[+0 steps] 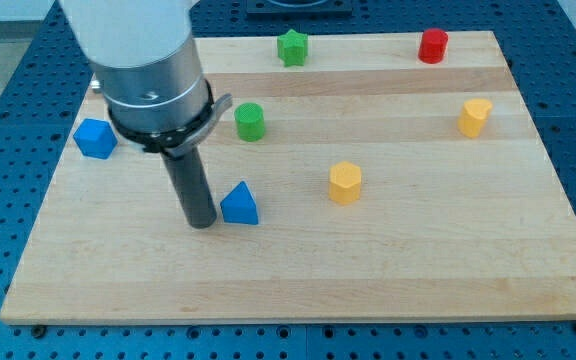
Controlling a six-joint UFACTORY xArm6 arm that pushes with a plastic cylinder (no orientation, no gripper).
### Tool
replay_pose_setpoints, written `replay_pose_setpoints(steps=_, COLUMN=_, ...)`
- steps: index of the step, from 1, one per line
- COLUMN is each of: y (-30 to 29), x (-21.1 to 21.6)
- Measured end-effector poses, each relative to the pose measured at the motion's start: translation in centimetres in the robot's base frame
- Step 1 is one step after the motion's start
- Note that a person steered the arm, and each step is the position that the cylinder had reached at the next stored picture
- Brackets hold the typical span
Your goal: Place the blue triangle vertically below the green star
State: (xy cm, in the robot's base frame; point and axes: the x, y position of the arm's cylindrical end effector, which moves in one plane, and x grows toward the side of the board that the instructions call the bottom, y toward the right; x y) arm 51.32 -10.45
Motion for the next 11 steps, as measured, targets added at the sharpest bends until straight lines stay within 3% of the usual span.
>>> replay_pose_setpoints(steps=3, y=5.2, x=-2.9)
replay_pose_setpoints(steps=7, y=10.5, x=-11.1)
replay_pose_setpoints(steps=11, y=6.7, x=-16.9)
